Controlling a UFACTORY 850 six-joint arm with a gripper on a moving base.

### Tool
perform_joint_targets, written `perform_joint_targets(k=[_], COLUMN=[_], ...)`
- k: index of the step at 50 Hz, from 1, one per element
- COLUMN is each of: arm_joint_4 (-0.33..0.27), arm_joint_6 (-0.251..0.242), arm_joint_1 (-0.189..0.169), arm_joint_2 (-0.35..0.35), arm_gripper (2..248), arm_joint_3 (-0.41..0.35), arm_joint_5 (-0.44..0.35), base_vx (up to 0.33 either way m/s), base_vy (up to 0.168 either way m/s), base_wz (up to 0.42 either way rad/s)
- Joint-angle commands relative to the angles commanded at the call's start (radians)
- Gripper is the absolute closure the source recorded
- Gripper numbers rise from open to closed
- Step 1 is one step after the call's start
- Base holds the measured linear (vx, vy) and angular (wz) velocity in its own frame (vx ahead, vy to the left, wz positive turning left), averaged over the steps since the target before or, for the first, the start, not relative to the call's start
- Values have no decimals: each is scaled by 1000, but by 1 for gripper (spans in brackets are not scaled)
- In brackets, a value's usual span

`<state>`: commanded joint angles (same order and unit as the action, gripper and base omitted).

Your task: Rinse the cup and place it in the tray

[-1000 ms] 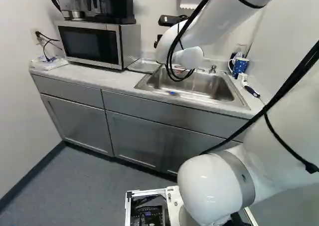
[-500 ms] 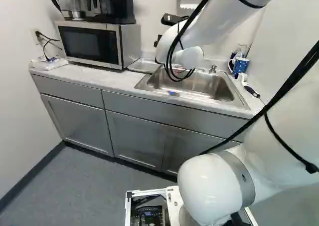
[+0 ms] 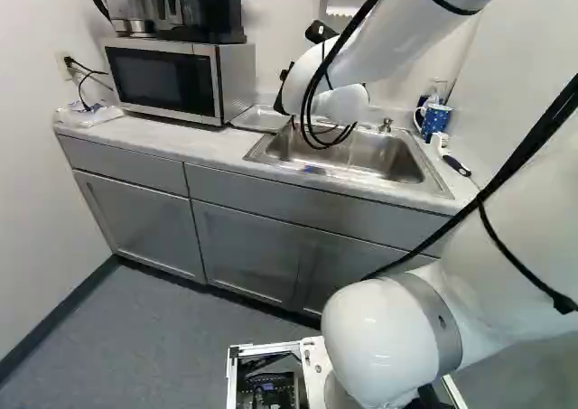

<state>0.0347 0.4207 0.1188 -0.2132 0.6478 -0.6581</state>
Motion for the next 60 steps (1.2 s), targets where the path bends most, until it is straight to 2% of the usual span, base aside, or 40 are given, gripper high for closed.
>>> perform_joint_targets(k=[60], arm_joint_4=[0], arm_joint_6=[631], arm_joint_1=[0], arm_joint_2=[0], arm_gripper=[128], arm_joint_3=[0], arm_joint_5=[0], base_vx=[0], base_vy=[0], base_wz=[0])
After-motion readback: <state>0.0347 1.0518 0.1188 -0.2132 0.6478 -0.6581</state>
